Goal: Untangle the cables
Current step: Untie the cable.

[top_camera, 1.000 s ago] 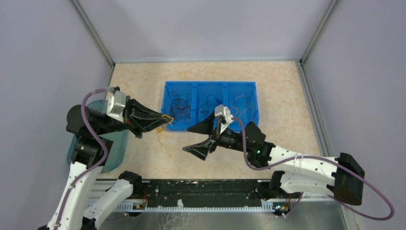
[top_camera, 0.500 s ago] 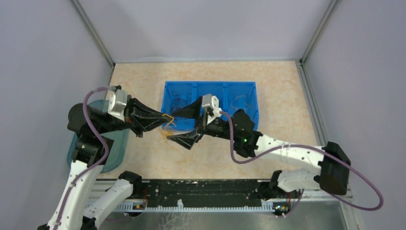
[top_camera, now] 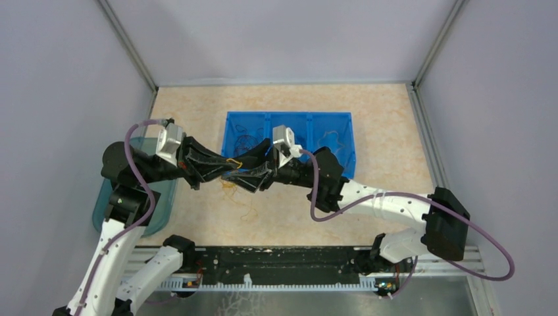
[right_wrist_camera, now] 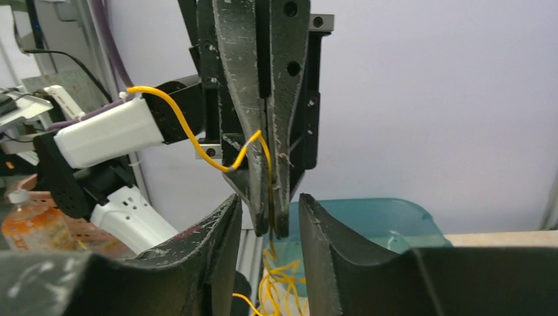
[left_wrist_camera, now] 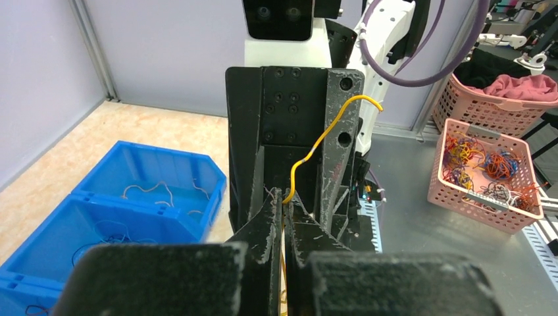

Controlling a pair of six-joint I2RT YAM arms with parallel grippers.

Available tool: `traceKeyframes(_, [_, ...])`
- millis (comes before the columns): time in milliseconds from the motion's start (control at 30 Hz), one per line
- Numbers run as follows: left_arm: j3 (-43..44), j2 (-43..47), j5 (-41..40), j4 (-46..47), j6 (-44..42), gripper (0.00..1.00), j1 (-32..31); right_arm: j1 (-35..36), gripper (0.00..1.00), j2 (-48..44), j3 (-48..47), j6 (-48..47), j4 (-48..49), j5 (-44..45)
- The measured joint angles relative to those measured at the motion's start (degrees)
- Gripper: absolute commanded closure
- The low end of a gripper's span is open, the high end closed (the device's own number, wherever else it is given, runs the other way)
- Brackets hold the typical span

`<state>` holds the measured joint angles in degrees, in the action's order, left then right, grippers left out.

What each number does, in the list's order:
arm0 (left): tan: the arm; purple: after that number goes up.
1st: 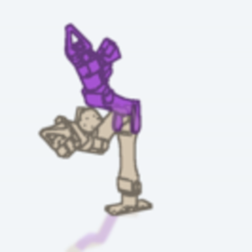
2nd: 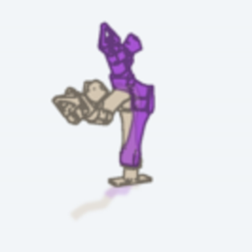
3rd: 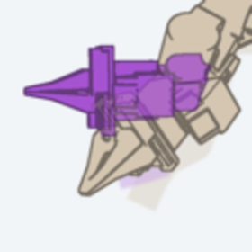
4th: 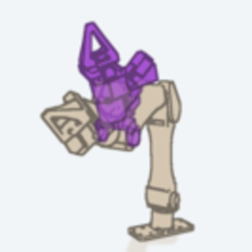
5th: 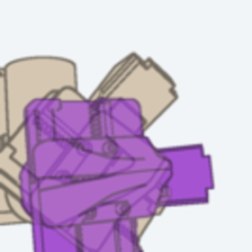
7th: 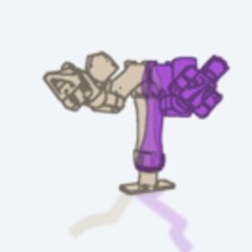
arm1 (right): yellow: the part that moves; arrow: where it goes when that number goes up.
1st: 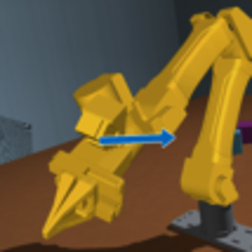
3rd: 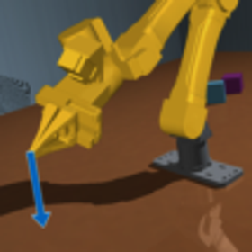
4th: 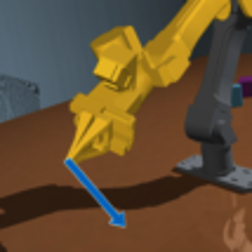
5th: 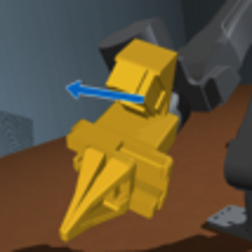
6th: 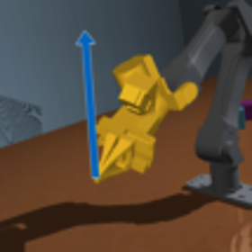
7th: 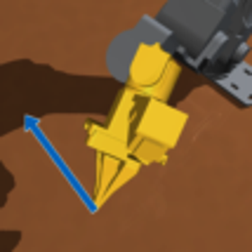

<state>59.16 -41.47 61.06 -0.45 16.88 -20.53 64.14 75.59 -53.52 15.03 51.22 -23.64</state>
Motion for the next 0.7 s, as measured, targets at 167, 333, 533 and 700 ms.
traceKeyframes(167, [-0.4, -0.3, 0.0, 0.0, 0.2, 0.99, 0.0, 0.0, 0.73, 2.3, -0.8, 1.8, 1.0, -1.7])
traceKeyframes(333, [-0.3, -0.4, 0.0, 0.1, 0.3, 0.99, 0.0, 0.2, 0.85, 3.8, -0.9, 3.6, 1.0, -2.1])
traceKeyframes(533, [-0.3, -0.6, 0.0, 0.1, 0.5, 0.99, 0.0, 0.2, 0.7, 3.8, -0.9, 5.1, 1.5, -2.2])
traceKeyframes(700, [-0.1, -0.6, 0.0, 0.3, 0.7, 0.99, 0.0, 0.2, 0.75, 4.4, -0.9, 5.3, 1.7, -3.2])
